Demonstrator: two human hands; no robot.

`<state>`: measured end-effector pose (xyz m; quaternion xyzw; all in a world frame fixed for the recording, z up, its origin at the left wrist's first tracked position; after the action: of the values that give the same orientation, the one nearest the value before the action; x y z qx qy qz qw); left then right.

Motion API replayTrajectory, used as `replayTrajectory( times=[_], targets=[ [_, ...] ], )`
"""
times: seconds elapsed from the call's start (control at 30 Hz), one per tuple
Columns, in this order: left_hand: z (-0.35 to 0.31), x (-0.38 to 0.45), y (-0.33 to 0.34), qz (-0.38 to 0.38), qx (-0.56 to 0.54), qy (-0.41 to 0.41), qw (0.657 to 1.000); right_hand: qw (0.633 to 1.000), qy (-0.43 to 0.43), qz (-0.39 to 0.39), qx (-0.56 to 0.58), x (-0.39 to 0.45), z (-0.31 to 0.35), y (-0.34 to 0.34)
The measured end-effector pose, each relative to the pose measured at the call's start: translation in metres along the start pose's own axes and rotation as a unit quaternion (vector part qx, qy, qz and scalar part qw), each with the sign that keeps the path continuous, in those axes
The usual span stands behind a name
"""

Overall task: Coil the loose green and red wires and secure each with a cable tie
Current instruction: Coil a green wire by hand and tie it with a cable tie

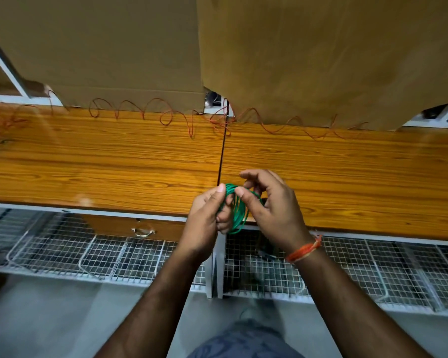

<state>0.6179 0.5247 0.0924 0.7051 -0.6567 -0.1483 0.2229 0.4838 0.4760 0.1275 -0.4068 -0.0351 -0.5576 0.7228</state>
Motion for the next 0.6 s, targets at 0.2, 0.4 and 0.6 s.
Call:
replayTrajectory(
  times=[0.2, 0.4, 0.6],
  targets=[
    [-0.003, -0.006, -0.001, 0.034, -0.108, -0.035, 0.993, 0.999, 0.009, 0.045, -0.016, -0.012, -0.002, 0.029],
    [-0.009, -0.008, 0.002, 0.012, -0.063, -0.048, 0.997, 0.994, 0.001, -0.018, -0.109, -0.009, -0.002, 0.027],
    [-0.004, -0.008, 0.001, 0.039, -0.026, -0.022, 0.999, 0.998, 0.023, -0.044, -0.046, -0.009, -0.008, 0.026]
  ],
)
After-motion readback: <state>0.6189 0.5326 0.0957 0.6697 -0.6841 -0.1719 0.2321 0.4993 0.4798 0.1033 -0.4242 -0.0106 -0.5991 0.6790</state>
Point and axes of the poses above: each hand's wrist, its own x-axis towards the middle knuckle, its own y-axis out of the palm, z = x × y, the point moved 4 cm from there along x, towards the middle knuckle, and after that the axes turned 4 degrees about -x, right-handed, at the moved point
